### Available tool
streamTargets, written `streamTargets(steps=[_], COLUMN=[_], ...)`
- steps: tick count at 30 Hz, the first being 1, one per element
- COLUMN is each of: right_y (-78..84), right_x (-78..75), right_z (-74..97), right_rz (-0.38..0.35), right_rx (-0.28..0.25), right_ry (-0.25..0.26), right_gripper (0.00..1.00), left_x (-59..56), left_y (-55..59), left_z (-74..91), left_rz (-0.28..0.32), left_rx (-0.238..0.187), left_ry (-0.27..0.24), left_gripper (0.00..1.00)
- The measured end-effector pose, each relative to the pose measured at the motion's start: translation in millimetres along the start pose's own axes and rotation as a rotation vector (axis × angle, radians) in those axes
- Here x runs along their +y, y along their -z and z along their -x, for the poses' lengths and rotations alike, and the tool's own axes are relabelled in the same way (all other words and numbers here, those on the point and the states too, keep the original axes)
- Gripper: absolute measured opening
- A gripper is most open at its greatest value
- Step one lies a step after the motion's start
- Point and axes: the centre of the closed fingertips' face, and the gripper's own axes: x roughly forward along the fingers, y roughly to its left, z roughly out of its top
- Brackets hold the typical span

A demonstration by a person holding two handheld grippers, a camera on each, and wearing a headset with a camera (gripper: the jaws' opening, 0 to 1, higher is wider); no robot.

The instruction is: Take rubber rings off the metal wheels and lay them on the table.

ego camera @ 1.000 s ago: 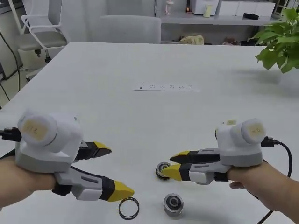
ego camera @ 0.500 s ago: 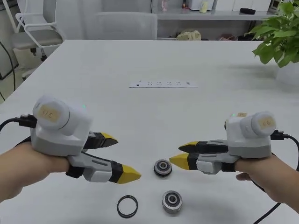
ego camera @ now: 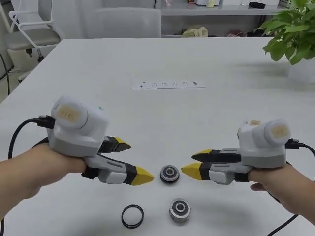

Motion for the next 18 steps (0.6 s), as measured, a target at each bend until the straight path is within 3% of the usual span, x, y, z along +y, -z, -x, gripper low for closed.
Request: streamTargets(steps=[18], right_y=[20.0], right_x=[-3.3], right_z=[-8.3], right_rz=[0.029], right_rx=[0.057], right_ry=[-0.005], right_gripper=[0.31], left_x=[-1.4], left_y=[5.0], left_z=[-35.8], left_rz=[-0.007], left_rx=[0.026], left_ry=[0.037], left_gripper=[0.45])
